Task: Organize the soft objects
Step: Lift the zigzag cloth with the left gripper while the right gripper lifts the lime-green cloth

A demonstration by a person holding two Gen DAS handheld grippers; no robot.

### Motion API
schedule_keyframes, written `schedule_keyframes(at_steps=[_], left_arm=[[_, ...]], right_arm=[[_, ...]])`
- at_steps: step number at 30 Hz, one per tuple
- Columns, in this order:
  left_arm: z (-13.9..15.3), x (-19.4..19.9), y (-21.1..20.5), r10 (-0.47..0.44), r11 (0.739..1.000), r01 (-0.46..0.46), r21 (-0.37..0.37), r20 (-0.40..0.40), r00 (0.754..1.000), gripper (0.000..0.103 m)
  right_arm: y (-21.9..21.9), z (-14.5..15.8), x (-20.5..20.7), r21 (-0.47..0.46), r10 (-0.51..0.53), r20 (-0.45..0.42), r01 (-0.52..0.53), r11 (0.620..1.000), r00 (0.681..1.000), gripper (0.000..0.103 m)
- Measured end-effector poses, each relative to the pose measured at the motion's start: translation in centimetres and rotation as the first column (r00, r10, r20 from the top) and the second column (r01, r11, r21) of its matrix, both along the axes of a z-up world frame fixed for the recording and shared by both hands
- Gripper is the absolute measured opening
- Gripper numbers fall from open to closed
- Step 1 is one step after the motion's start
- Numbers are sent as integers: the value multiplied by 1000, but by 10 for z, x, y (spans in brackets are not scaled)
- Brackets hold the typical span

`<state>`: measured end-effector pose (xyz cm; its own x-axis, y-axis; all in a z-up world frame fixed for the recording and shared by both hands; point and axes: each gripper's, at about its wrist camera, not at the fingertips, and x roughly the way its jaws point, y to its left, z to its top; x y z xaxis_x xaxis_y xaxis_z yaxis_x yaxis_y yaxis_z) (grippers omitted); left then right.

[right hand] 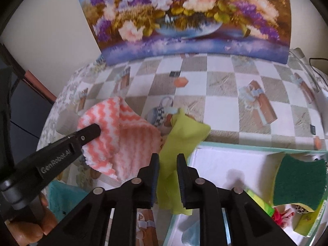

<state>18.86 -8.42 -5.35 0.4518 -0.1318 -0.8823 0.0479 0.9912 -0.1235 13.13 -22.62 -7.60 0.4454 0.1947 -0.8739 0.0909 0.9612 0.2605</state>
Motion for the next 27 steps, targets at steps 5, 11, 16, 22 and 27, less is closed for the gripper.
schedule_keyframes(at_steps=[5,11,16,22,27], left_arm=[[-7,3,1,-1,1000,1,-4,-18,1000,9],[-14,5,3,7,1000,-6,10,-32,999,9],[-20,6,9,25,1000,-24,13,-47,999,9],[-23,9,14,37,999,-36,10,-52,998,9],[-22,10,21,61,998,-60,26,-45,997,9]], right_arm=[[7,-16,4,-61,8,-42,-10,998,999,31],[17,-19,6,-83,43,-46,-46,995,998,31],[25,-25,8,-87,64,-61,-69,994,996,31],[36,-40,11,-105,95,-87,-104,989,992,41],[50,-45,9,-134,137,-100,-150,979,985,49]])
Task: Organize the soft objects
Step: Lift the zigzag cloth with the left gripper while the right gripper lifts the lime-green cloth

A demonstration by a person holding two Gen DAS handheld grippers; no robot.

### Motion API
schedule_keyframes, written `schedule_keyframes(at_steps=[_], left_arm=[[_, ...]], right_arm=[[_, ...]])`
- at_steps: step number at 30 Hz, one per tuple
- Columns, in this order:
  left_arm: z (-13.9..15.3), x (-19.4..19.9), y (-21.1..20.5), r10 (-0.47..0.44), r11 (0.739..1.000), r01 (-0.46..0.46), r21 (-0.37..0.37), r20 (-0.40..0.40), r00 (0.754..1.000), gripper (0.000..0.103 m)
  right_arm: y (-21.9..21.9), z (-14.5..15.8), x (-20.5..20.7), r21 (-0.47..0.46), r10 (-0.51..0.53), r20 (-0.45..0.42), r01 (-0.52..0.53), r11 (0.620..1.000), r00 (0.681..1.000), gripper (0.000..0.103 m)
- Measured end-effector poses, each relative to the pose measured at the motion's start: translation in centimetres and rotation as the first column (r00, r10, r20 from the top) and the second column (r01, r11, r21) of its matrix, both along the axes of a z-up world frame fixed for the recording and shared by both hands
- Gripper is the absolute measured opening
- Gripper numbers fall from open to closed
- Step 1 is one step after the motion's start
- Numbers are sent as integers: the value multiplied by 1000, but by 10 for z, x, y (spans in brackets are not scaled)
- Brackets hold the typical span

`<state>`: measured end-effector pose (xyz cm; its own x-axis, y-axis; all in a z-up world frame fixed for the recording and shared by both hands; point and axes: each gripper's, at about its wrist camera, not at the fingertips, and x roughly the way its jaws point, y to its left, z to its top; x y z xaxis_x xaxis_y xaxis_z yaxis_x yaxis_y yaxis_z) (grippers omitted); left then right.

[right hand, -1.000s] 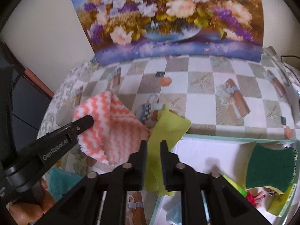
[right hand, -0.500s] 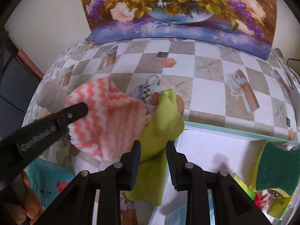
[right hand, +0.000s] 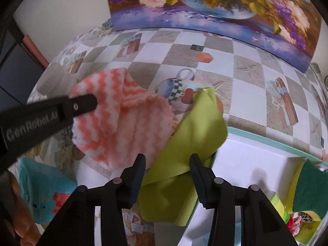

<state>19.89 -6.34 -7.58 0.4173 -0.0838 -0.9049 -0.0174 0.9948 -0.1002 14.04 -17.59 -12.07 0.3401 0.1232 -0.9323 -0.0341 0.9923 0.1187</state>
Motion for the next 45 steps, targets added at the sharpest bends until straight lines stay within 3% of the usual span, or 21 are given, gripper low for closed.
schedule_keyframes(at_steps=[4,9,14,16,22,27,37,45], left_arm=[[4,0,6,16,1000,-16,5,11,1000,9],[5,1,12,27,1000,-27,-8,13,1000,9],[4,1,15,36,999,-36,-16,8,999,9],[3,1,16,38,999,-38,-18,7,999,9],[3,2,20,49,998,-49,-29,11,999,9],[16,-1,20,44,999,-42,-29,42,998,9],[64,-16,11,9,999,-4,-33,152,988,9],[110,-36,8,-12,999,23,-42,259,966,9]], right_arm=[[7,-11,1,-3,22,-45,-22,1000,999,49],[19,-14,-1,-90,59,-42,-62,994,997,43],[21,-15,-4,-135,75,-39,-80,988,996,8],[18,-15,-4,-139,70,-38,-75,987,997,5],[-1,-9,-5,-83,35,-24,-37,996,999,3],[-16,12,-4,-13,0,40,1,1000,999,3],[-19,72,-15,78,-43,174,30,996,984,3],[-28,122,-33,136,-78,281,41,990,957,3]])
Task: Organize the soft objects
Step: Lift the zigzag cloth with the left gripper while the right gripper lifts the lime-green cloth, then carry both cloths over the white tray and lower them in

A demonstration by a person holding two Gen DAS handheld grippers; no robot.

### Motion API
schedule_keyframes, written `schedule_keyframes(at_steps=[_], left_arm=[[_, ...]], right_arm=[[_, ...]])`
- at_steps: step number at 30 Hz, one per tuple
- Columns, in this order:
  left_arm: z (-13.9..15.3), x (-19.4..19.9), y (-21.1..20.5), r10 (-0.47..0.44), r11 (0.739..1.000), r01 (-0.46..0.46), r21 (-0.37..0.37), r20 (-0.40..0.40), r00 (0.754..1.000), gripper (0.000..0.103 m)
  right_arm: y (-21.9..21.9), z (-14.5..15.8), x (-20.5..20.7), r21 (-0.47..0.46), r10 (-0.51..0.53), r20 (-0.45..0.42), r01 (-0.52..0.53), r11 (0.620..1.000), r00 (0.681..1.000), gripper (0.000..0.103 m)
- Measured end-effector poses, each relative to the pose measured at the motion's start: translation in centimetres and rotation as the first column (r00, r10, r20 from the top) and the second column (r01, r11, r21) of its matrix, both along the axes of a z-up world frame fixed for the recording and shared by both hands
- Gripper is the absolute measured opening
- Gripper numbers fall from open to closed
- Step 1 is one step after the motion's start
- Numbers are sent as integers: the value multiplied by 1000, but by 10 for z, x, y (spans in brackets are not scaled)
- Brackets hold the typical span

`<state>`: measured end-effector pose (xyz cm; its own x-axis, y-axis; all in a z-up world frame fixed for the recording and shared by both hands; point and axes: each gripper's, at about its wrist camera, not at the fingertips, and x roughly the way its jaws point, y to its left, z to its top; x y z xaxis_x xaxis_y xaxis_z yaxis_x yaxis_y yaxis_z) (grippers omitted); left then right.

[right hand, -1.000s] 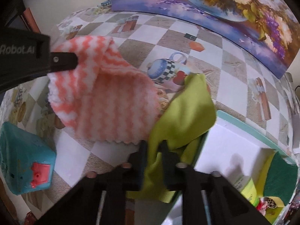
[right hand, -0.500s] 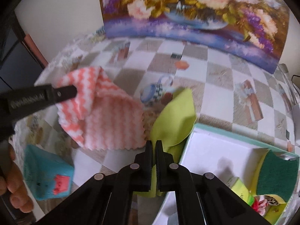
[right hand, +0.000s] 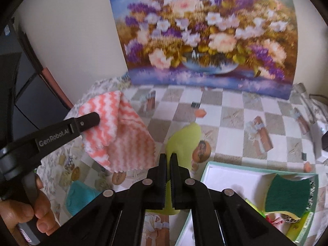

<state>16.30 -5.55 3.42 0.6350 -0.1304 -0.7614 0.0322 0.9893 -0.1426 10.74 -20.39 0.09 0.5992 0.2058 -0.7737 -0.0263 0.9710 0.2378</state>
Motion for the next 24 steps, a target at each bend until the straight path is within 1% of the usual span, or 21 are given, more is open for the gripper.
schedule_keyframes(at_steps=[5,8,11,15,19,24], left_arm=[[29,-16,-7,-32,999,32,0,69,997,9],[45,-27,-13,-62,998,63,-12,104,993,9],[57,-40,-22,-83,996,84,3,136,987,9],[70,-55,-31,-122,992,126,-14,163,979,9],[79,-71,-45,-161,987,162,10,192,968,9],[79,-86,-64,-220,975,218,29,190,957,9]], right_arm=[[-8,32,-14,-5,-23,71,23,1000,997,3],[-15,48,-25,-17,-47,101,49,999,994,3],[-25,62,-37,-23,-72,126,76,997,989,3],[-40,75,-55,-41,-120,152,127,991,981,3],[-57,86,-73,-51,-175,169,186,981,970,3],[-79,91,-98,-59,-245,169,258,964,955,3]])
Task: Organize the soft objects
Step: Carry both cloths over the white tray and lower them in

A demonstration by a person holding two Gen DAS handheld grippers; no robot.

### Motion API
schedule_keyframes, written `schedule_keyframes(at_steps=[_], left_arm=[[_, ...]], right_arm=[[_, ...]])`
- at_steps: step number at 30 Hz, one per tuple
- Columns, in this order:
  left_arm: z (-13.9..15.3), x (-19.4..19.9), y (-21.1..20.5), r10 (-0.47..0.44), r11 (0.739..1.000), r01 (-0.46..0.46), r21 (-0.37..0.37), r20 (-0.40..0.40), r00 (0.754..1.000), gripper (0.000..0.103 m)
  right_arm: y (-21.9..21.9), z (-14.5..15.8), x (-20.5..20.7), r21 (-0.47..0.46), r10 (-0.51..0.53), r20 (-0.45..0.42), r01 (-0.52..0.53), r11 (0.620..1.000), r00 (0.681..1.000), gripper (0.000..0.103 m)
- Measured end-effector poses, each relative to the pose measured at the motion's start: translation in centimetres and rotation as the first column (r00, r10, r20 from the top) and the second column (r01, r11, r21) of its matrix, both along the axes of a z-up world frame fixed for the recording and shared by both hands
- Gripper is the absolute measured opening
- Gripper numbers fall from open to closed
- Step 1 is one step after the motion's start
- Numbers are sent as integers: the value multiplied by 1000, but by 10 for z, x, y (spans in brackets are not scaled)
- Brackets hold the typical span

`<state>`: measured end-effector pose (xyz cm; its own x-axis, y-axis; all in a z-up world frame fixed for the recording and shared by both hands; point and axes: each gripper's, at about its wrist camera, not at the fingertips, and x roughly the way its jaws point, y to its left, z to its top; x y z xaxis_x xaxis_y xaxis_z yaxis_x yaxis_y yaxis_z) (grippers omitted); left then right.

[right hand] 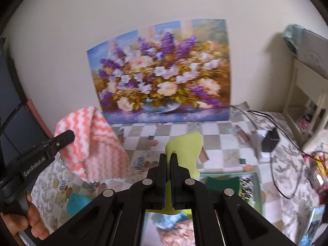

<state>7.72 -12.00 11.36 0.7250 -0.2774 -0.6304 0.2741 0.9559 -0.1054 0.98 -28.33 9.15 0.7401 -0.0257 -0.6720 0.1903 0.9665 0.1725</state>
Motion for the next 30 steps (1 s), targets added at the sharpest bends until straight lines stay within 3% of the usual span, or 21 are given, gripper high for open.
schedule_keyframes(at_steps=[9,14,23,30], left_arm=[[-32,-21,-44,-132,990,136,46,-77,988,9],[-70,-18,-69,-189,978,204,55,-200,961,9],[-137,-5,-91,-178,968,230,99,-374,910,10],[-182,7,-89,-121,965,217,150,-477,870,10]], right_arm=[[-37,-18,-28,47,-91,-56,94,994,994,3],[-50,-42,-28,55,-116,-143,124,991,983,3],[-54,-117,-2,107,-68,-353,113,988,933,4],[-44,-161,11,132,-18,-457,88,987,889,6]])
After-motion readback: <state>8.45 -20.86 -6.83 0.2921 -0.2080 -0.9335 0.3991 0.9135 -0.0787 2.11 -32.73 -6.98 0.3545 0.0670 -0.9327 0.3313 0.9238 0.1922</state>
